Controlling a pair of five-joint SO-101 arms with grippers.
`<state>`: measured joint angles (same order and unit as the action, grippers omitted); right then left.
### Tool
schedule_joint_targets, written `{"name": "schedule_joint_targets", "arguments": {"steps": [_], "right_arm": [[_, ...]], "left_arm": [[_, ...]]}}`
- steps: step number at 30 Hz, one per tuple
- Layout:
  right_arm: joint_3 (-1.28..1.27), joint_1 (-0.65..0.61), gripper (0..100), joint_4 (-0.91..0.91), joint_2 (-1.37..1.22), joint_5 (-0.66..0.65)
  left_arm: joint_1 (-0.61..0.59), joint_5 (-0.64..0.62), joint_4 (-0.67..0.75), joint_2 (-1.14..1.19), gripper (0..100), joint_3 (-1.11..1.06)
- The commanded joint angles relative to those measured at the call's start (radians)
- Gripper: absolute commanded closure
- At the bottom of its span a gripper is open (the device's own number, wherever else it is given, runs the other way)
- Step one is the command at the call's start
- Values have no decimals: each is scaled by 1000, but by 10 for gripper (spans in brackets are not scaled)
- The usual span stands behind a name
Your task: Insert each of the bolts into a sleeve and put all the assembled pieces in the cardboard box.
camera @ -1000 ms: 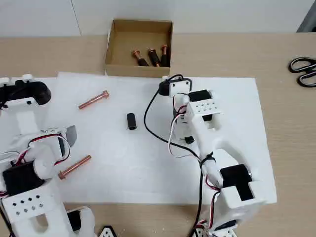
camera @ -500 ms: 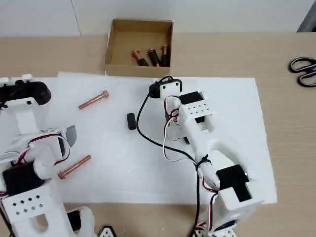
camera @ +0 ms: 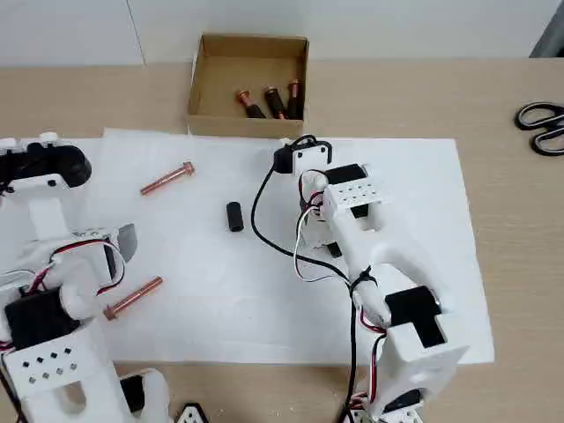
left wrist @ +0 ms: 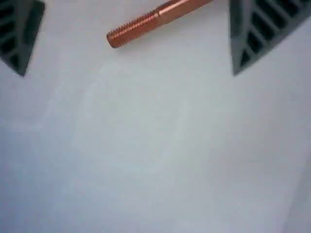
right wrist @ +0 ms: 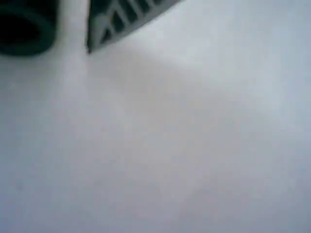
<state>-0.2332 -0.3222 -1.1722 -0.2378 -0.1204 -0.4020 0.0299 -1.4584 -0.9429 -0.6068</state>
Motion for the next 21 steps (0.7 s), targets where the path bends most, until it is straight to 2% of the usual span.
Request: {"name": "schedule_joint_targets", "arguments": {"steps": [1, 6, 10, 16, 21], "right_arm": [[-3, 2, 840, 10, -13, 8], [-3, 5, 864, 5, -15, 8], [3, 28, 998, 5, -13, 6], [14, 97, 995, 4, -12, 5], [104, 157, 995, -125, 24, 2]], "left_arm": [[3, -6, -5, -15, 746, 15], [3, -6, -5, -15, 746, 15], [3, -6, -5, -15, 746, 15], [20, 0, -37, -5, 746, 22], [37, 69, -48, -2, 745, 73]]}}
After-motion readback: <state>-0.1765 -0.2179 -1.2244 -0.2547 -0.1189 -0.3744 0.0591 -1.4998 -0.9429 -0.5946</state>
